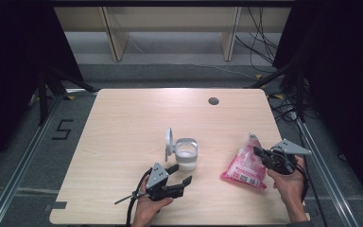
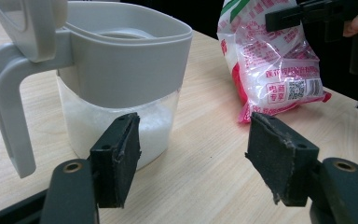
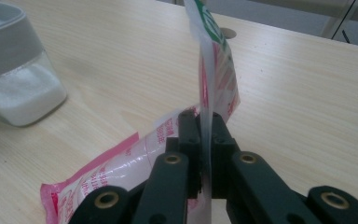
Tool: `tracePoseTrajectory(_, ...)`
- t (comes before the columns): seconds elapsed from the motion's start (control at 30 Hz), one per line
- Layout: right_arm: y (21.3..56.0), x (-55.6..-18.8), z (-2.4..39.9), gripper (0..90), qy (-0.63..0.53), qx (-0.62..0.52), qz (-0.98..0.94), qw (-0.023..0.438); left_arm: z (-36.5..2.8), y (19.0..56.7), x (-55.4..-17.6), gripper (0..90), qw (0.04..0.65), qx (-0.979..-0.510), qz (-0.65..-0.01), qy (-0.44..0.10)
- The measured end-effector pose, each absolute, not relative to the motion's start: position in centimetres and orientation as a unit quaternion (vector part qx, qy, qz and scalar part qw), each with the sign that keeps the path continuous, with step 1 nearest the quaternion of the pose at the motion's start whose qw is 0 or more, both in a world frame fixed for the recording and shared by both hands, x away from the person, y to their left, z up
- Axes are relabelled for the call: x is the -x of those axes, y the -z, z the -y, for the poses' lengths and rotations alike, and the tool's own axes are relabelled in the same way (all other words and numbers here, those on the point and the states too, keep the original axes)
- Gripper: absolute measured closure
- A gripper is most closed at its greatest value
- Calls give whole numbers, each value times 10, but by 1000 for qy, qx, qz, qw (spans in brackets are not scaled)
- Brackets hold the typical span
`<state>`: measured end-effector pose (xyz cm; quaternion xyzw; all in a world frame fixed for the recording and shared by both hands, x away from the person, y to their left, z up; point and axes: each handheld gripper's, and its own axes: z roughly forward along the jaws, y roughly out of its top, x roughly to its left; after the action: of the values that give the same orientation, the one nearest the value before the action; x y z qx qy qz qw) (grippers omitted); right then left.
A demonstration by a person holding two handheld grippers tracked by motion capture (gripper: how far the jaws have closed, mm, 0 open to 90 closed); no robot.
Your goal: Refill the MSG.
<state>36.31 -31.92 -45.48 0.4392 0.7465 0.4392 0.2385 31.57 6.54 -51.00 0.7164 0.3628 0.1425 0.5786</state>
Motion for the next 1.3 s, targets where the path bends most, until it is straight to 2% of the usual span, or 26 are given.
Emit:
tracePoseTrajectory(0.27,458,-366,320,828,-420,-434,-754,257,-69,509,-316,331,579,-713,-368,-145)
tracePoseTrajectory(0.33,457,-363,318,801,-416,-454,-749,244,-70,509,-317,326,584,-709,-368,-143)
tracePoseTrajectory(0.43,458,-366,320,743,-414,-441,-754,256,-71,510,-317,316,585,-708,-368,-142)
tracePoseTrajectory(0.5,458,-364,318,716,-420,-454,-747,245,-72,510,-317,316,582,-710,-371,-143)
tracePoseTrajectory(0.63,459,-367,321,570,-412,-461,-745,251,-73,511,-317,315,582,-709,-373,-140)
tracePoseTrajectory(0.77,459,-365,322,506,-410,-489,-726,257,-75,510,-317,315,584,-707,-375,-134)
tracePoseTrajectory(1.0,457,-359,325,449,-410,-527,-698,259,-79,511,-319,314,586,-705,-374,-137)
tracePoseTrajectory(1.03,456,-360,328,439,-410,-518,-700,272,-79,511,-319,313,587,-703,-376,-139)
tracePoseTrajectory(1.07,454,-357,327,427,-415,-533,-688,263,-80,511,-320,314,585,-705,-376,-140)
tracePoseTrajectory(1.3,446,-354,329,428,-434,-524,-681,269,-83,510,-319,314,584,-703,-381,-143)
